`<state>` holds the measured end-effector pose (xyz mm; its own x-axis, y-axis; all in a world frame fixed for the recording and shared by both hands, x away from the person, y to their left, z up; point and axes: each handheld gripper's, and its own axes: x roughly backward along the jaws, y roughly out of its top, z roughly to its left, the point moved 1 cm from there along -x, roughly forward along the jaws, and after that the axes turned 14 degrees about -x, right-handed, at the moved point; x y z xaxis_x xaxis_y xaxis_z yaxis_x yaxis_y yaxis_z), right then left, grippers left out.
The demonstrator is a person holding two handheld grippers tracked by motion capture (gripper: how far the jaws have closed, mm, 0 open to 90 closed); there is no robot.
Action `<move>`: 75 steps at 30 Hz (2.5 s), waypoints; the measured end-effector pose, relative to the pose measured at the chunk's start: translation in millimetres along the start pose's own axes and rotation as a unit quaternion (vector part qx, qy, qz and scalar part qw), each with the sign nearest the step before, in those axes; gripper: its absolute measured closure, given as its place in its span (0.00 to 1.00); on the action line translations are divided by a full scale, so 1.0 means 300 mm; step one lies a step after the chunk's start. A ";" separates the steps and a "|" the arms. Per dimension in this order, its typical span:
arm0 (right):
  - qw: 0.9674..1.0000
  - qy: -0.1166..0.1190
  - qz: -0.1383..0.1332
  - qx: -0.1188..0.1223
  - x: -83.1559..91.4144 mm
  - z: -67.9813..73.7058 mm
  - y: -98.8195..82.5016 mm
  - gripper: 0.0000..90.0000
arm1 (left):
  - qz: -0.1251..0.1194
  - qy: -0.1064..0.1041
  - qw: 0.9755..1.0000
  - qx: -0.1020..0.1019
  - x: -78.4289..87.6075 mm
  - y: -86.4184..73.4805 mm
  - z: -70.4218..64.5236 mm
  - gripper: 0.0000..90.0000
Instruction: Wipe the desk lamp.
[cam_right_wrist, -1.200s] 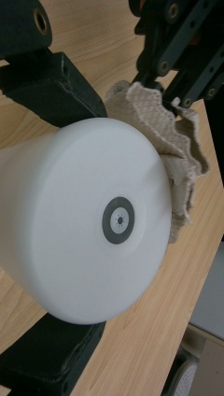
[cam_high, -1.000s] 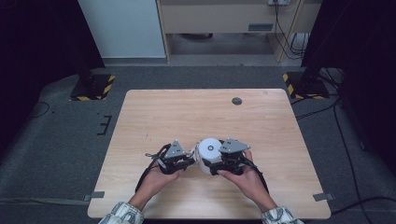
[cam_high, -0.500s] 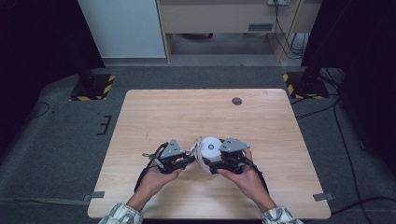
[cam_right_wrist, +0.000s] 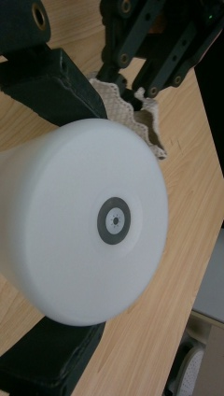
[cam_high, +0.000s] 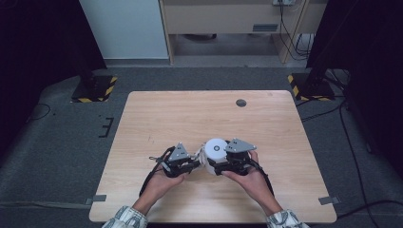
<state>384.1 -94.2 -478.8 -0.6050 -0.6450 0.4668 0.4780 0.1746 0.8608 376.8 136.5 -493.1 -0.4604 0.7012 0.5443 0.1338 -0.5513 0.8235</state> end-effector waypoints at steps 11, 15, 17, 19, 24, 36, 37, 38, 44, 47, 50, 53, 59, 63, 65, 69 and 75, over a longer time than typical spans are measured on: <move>1.000 0.018 -0.011 -0.001 0.046 -0.012 0.020 0.12 | -0.019 0.004 1.000 -0.003 0.032 0.024 -0.010 0.86; 1.000 0.016 -0.003 0.002 0.039 -0.012 0.015 0.11 | -0.010 -0.002 1.000 -0.006 0.010 0.019 -0.022 0.86; 1.000 0.016 -0.001 0.001 0.037 -0.013 0.013 0.11 | 0.002 -0.004 1.000 -0.010 -0.005 0.011 -0.026 0.86; 1.000 0.015 0.000 0.001 0.037 -0.012 0.015 0.11 | 0.011 -0.005 1.000 -0.010 -0.017 0.003 -0.026 0.86; 1.000 0.013 0.000 0.005 0.036 -0.007 0.015 0.11 | 0.040 -0.011 0.999 -0.013 -0.050 -0.022 -0.027 0.86; 1.000 0.015 0.001 0.008 0.037 -0.002 0.018 0.11 | 0.015 -0.007 1.000 -0.004 -0.022 -0.006 -0.017 0.86; 1.000 0.015 0.001 0.009 0.037 -0.002 0.018 0.11 | 0.006 -0.006 1.000 -0.001 -0.011 0.002 -0.017 0.86; 1.000 0.014 0.000 0.010 0.037 -0.001 0.018 0.11 | -0.003 -0.006 1.000 0.001 0.003 0.010 -0.016 0.86; 1.000 0.017 0.000 0.013 0.033 0.013 0.017 0.11 | -0.003 -0.009 1.000 0.005 0.012 0.004 -0.018 0.86; 1.000 0.017 -0.001 0.012 0.033 0.014 0.017 0.11 | 0.014 -0.013 1.000 0.006 -0.010 -0.012 -0.015 0.86; 1.000 0.017 0.000 0.013 0.033 0.016 0.016 0.11 | 0.046 -0.015 0.999 -0.002 -0.046 -0.040 -0.017 0.86; 1.000 0.018 -0.001 0.013 0.031 0.020 0.016 0.11 | 0.049 -0.017 0.999 0.000 -0.054 -0.047 -0.016 0.86; 1.000 0.015 0.002 0.010 0.030 0.014 0.015 0.11 | 0.023 -0.016 1.000 0.000 -0.018 -0.019 -0.025 0.86; 1.000 0.015 0.004 0.006 0.031 0.009 0.013 0.11 | -0.001 -0.016 1.000 0.001 0.015 0.005 -0.031 0.86; 1.000 0.016 0.004 0.006 0.031 0.008 0.013 0.11 | -0.010 -0.016 1.000 0.001 0.029 0.013 -0.035 0.86; 1.000 0.015 0.004 0.006 0.031 0.010 0.012 0.11 | -0.017 -0.020 1.000 -0.003 0.046 0.021 -0.053 0.86; 1.000 0.018 0.008 0.008 0.036 0.003 0.016 0.11 | -0.009 -0.016 1.000 -0.006 0.040 0.016 -0.058 0.86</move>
<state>379.4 -99.7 -469.5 -0.5743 -0.6677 0.4737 0.4776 0.1967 0.8563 356.6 134.4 -485.2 -0.4344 0.7249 0.5347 0.1160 -0.5437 0.8313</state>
